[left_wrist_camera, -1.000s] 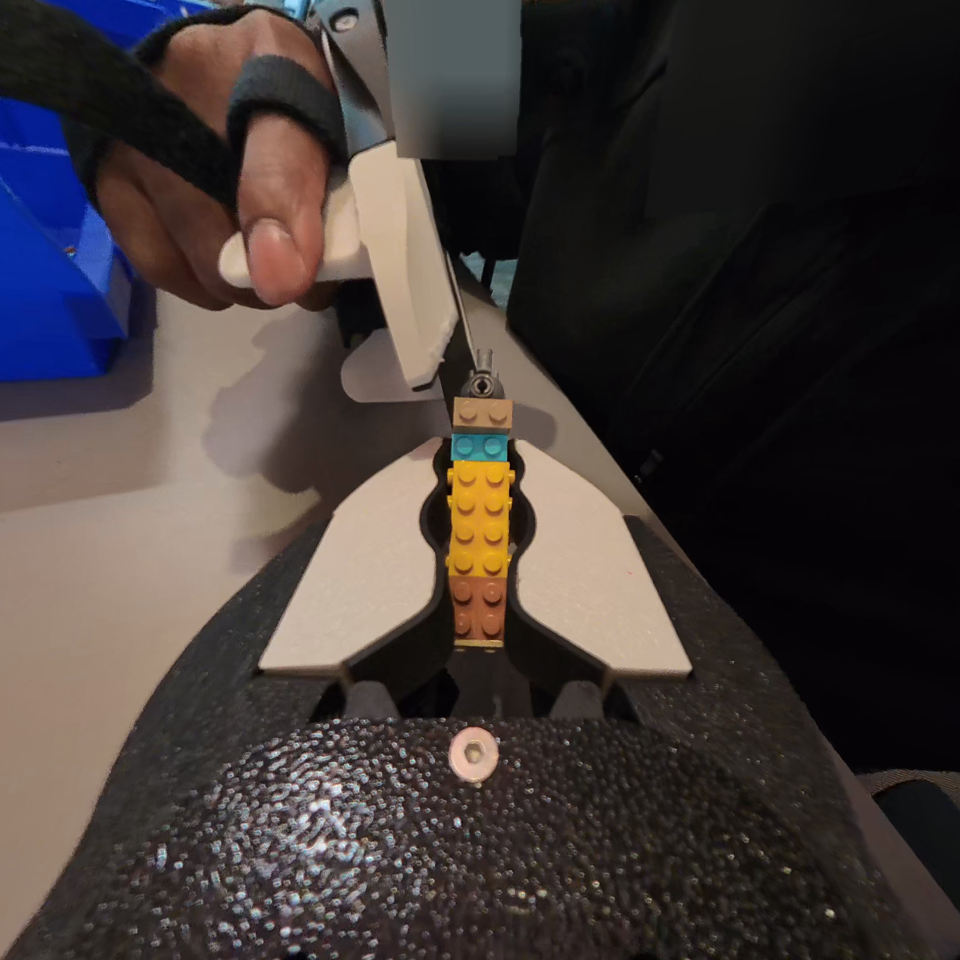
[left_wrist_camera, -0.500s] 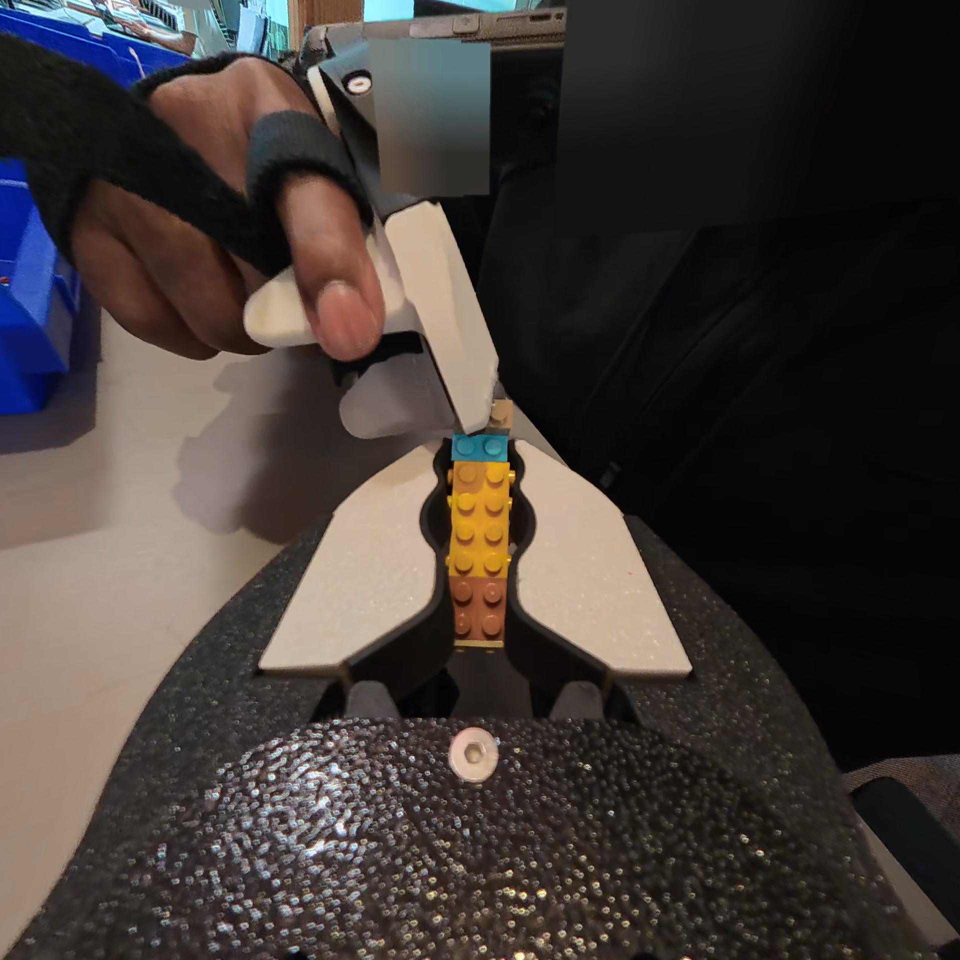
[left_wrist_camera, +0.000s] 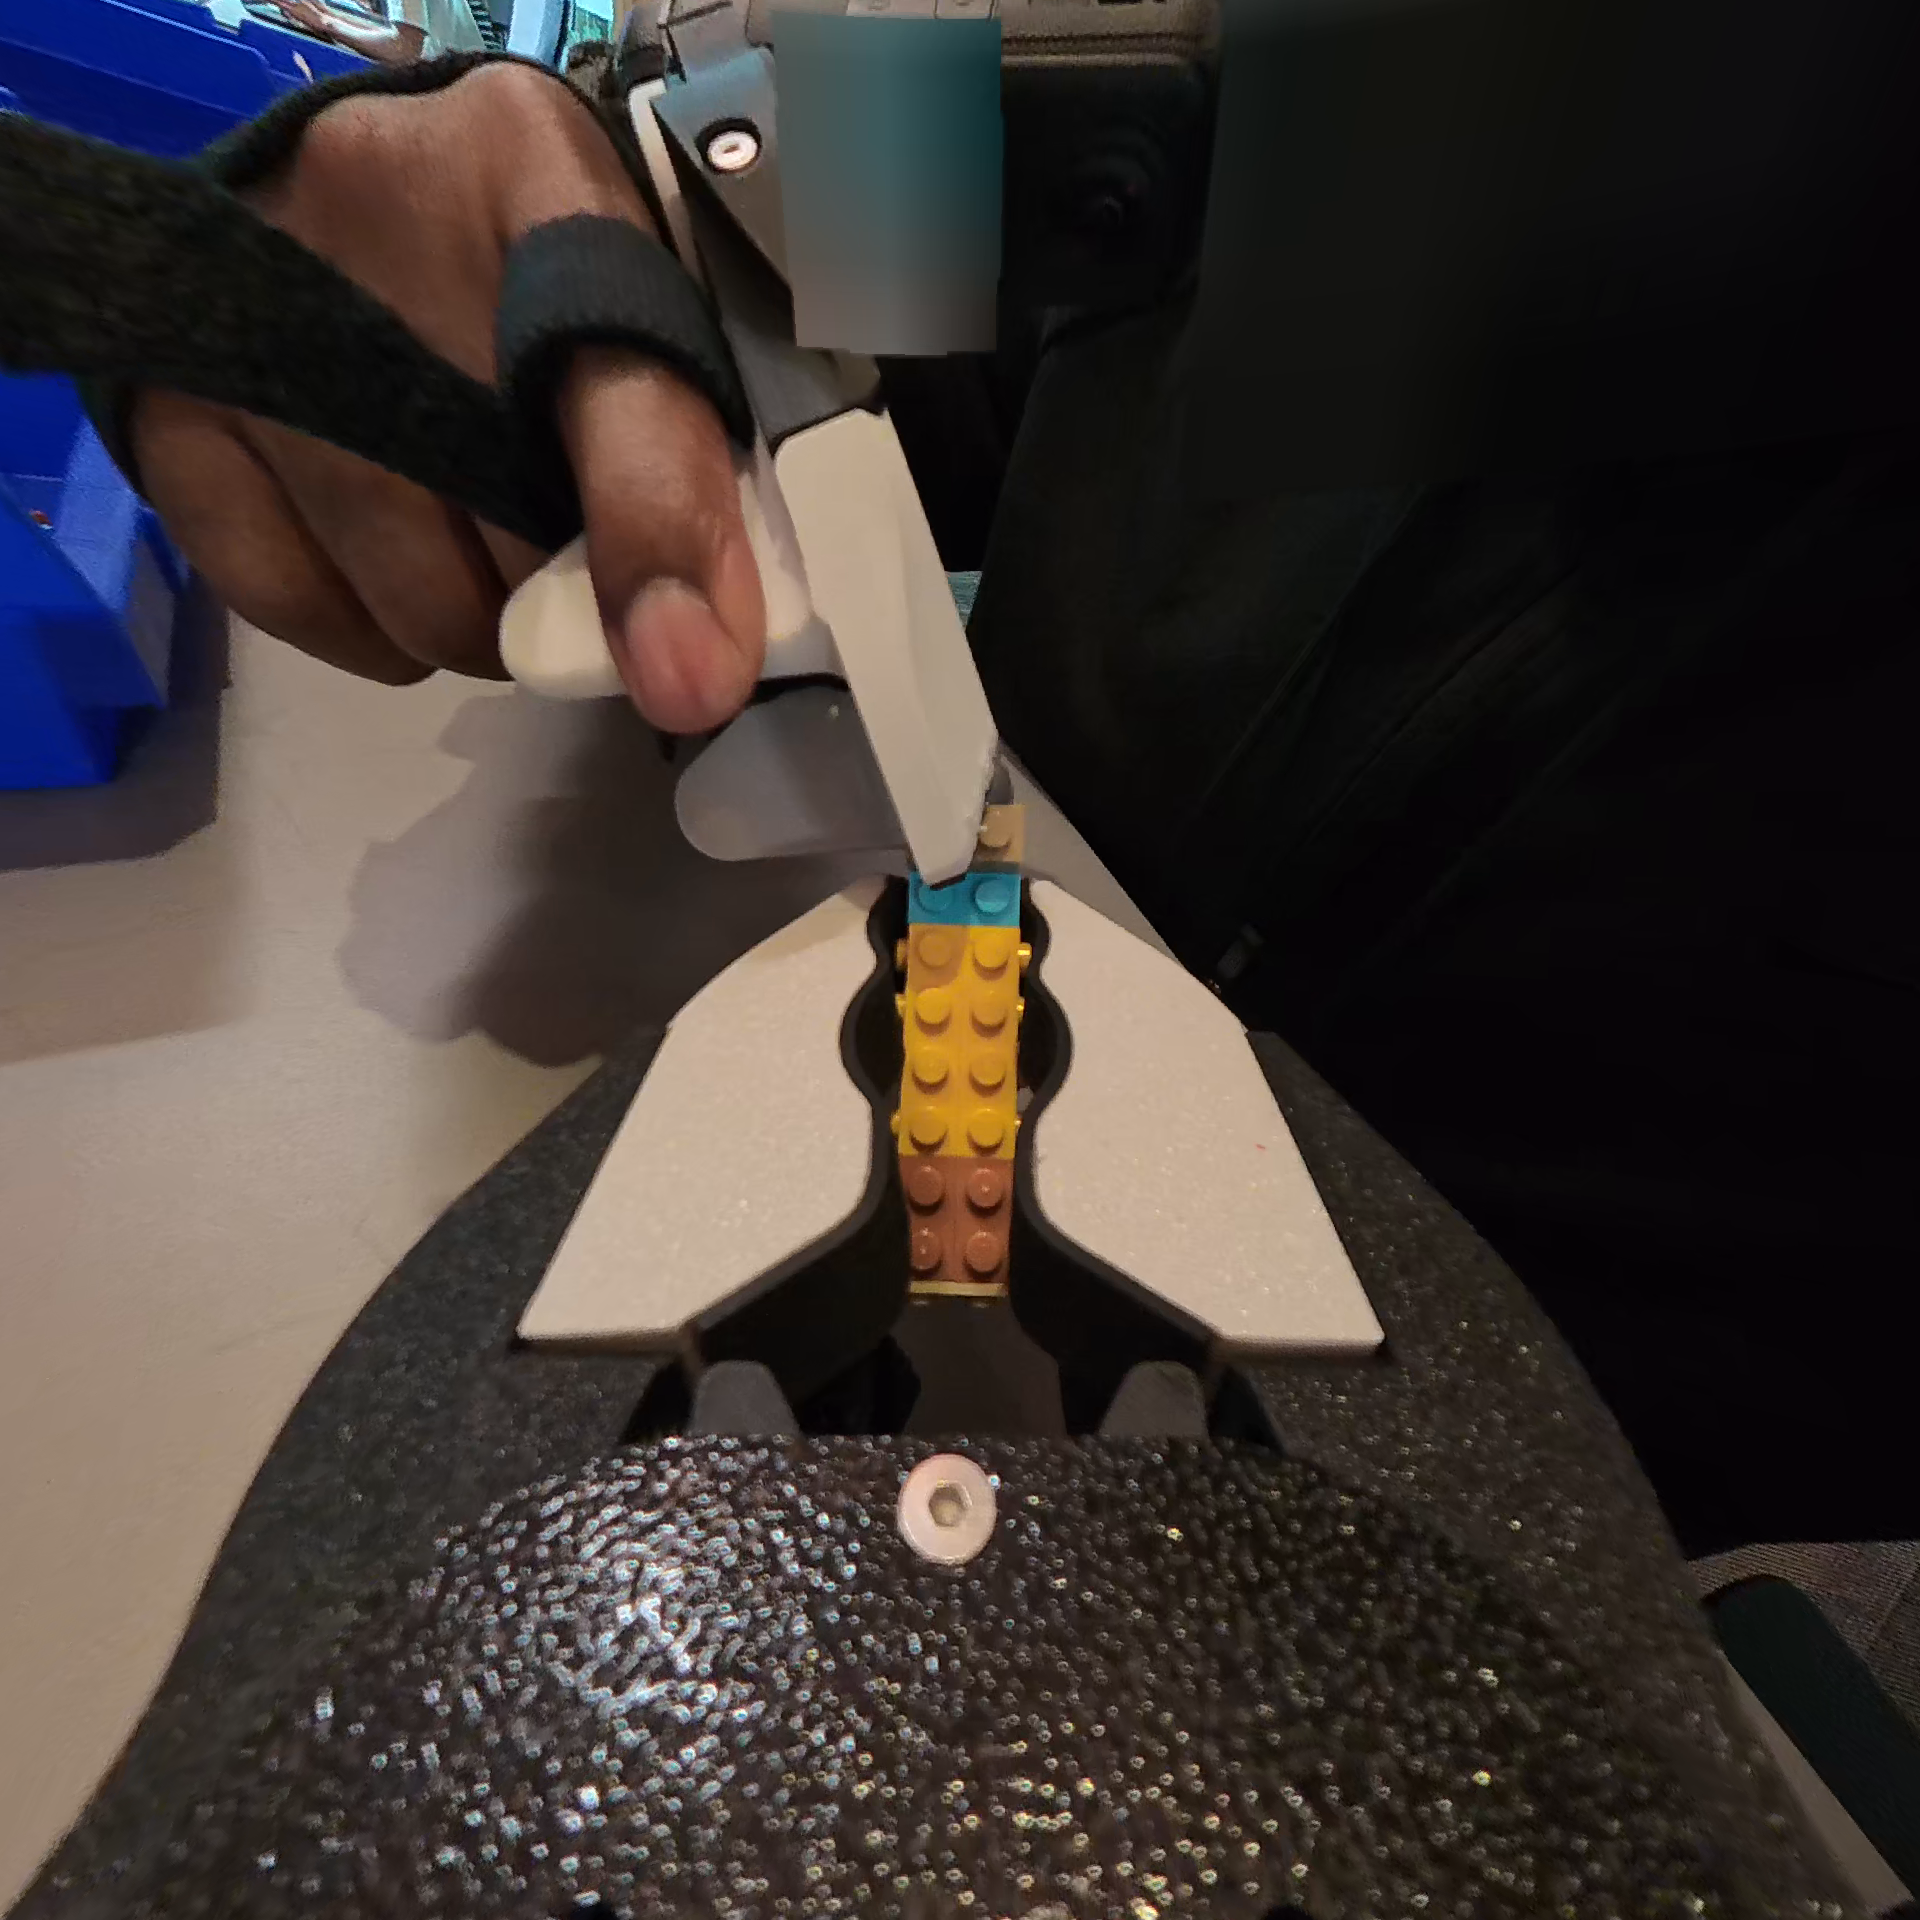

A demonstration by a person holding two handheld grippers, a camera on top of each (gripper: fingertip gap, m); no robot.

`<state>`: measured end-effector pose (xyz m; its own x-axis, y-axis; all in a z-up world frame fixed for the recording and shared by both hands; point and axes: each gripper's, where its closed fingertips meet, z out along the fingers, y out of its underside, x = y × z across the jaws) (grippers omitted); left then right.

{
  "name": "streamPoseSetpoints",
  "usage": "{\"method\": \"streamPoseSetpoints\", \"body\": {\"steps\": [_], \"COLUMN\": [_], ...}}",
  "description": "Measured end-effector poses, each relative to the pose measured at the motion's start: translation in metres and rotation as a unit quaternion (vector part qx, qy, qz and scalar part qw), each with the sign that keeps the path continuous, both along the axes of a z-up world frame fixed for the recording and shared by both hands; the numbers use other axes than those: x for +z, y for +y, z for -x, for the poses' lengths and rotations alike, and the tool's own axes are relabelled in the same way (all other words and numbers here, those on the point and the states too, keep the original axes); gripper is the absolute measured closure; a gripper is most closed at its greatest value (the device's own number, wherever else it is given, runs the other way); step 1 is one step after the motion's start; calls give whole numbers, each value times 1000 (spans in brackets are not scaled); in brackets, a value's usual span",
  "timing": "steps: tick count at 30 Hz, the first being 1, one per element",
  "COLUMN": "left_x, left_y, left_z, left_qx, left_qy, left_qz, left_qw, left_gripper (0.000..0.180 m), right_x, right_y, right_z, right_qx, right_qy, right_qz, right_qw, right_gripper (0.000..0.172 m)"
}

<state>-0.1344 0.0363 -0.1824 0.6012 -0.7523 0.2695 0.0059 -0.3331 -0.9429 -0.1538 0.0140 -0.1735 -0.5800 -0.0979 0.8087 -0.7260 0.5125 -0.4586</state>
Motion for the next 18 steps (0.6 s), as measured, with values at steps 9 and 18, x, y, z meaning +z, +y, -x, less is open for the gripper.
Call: {"method": "streamPoseSetpoints", "body": {"steps": [9,18], "left_x": [-4,-2], "left_y": [1,4], "left_z": [0,2], "left_qx": [-1,8], "left_qy": [-3,-22], "left_qz": [22,33], "left_qw": [1000,999], "left_gripper": [163,162], "right_x": [-4,-2], "right_y": [2,5], "right_z": [0,2], "right_qx": [0,-8], "right_qy": [8,-10], "right_qz": [-18,1], "right_qw": [1000,1000], "right_gripper": [129,128]}}
